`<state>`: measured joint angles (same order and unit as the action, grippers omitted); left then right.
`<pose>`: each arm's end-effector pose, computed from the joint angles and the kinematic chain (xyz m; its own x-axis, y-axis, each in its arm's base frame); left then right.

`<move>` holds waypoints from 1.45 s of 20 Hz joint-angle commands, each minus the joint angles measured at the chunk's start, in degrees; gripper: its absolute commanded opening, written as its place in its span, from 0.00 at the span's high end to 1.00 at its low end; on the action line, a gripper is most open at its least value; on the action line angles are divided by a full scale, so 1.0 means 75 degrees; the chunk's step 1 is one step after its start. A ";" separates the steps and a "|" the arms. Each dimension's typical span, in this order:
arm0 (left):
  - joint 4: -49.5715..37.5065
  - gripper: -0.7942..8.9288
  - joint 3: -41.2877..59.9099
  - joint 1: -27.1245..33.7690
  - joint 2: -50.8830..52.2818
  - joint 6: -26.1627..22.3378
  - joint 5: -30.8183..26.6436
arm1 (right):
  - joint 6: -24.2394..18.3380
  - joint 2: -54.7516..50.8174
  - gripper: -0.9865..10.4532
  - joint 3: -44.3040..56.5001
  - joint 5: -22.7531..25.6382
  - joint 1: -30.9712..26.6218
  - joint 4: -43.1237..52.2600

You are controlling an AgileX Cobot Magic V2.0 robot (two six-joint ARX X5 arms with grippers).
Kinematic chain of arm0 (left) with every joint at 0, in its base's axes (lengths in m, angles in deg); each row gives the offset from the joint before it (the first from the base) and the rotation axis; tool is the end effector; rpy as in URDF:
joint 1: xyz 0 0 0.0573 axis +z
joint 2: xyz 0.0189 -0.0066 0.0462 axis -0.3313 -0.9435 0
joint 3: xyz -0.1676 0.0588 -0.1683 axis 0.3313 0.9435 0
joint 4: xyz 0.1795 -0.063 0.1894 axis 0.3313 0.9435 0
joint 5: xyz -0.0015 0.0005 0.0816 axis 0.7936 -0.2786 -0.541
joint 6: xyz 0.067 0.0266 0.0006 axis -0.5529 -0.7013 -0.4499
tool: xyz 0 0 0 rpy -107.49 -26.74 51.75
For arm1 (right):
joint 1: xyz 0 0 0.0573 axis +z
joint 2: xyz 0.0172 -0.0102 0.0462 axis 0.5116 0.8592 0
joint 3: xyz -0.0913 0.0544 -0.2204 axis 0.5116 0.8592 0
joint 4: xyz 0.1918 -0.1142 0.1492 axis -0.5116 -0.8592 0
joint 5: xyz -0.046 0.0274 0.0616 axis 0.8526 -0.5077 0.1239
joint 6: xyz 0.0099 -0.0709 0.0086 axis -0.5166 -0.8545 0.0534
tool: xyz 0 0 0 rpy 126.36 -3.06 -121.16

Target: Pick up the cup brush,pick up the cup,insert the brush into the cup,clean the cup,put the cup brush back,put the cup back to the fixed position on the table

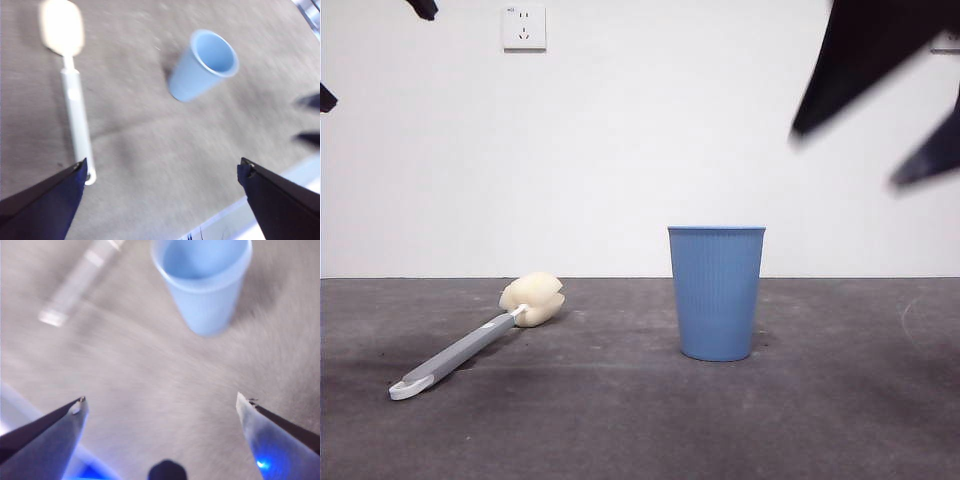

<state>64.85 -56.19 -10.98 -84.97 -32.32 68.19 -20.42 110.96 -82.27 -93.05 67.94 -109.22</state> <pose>0.1619 -0.1066 0.2673 0.5909 -0.5574 -0.5831 0.3807 0.8300 -0.4076 0.1661 0.1335 0.2247 0.5353 0.5400 -0.6495 -0.5776 0.7951 0.1850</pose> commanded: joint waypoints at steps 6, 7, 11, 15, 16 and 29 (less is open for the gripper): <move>0.0697 0.43 0.0047 -0.0009 0.0009 -0.0833 0.0860 | -0.0093 -0.0280 0.48 -0.1521 -0.0804 0.0015 -0.2331; 0.0816 0.50 0.0047 -0.0009 0.0009 -0.0836 0.0854 | -0.0093 -0.0289 0.48 -0.1524 -0.0801 0.0015 -0.2404; 0.1008 0.75 0.0047 -0.0009 0.0009 -0.0836 0.0857 | -0.0099 -0.0283 0.68 -0.1524 -0.0793 0.0015 -0.2704; 0.1008 0.93 0.0047 -0.0009 0.0009 -0.0836 0.0854 | -0.0099 -0.0286 0.93 -0.1524 -0.0796 0.0015 -0.2661; 0.1008 0.93 0.0047 -0.0009 0.0012 -0.0839 0.0857 | -0.0096 -0.0286 0.93 -0.1524 -0.0796 0.0015 -0.2658; 0.1011 0.92 0.0047 -0.0009 0.0009 -0.1023 0.0801 | -0.0096 -0.0286 0.91 -0.1524 -0.0734 0.0012 -0.2617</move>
<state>72.48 -56.19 -10.98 -84.97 -39.20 74.31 -20.94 108.86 -93.57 -98.75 67.94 -129.11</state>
